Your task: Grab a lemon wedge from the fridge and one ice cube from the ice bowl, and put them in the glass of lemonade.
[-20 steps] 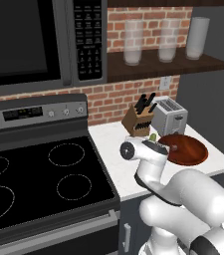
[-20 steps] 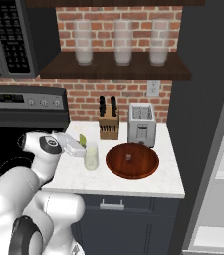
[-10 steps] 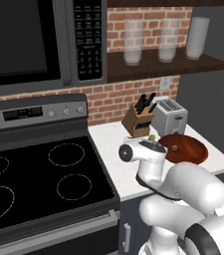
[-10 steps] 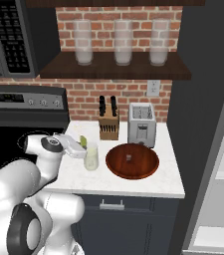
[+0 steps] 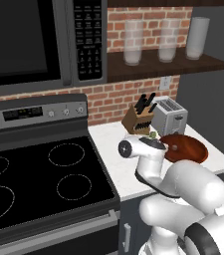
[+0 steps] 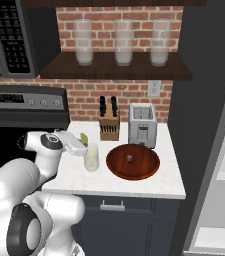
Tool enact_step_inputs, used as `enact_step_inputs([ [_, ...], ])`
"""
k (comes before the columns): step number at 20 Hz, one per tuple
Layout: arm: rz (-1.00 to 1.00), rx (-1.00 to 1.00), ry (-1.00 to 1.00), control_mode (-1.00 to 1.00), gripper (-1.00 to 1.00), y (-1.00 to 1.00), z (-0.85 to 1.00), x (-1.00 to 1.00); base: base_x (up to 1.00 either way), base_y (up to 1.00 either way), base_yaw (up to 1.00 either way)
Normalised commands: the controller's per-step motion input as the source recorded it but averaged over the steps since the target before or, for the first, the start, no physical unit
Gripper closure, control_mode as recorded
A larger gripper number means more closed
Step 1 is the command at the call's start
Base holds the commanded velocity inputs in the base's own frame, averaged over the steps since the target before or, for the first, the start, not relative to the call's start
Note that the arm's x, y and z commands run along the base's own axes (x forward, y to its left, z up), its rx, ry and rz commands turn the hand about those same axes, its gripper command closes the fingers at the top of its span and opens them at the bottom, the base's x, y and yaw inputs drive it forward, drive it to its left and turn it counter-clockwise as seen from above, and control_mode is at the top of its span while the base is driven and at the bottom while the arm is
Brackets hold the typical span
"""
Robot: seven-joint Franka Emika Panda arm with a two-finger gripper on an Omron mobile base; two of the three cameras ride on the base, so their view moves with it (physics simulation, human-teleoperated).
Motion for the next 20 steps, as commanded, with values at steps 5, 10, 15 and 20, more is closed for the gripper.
enact_step_inputs([
  [5,-0.02,0.00,0.00,-1.00,1.00,-0.06,0.07,0.20,0.00,0.00,0.00],
  [10,0.00,-0.01,0.00,-1.00,1.00,-0.03,-0.28,0.39,0.00,0.00,0.00],
  [15,0.00,-0.05,0.00,-1.00,1.00,0.00,-0.47,0.32,0.00,0.00,0.00],
  [20,0.00,-0.06,0.00,-1.00,1.00,0.00,-0.42,0.05,0.00,0.00,0.00],
])
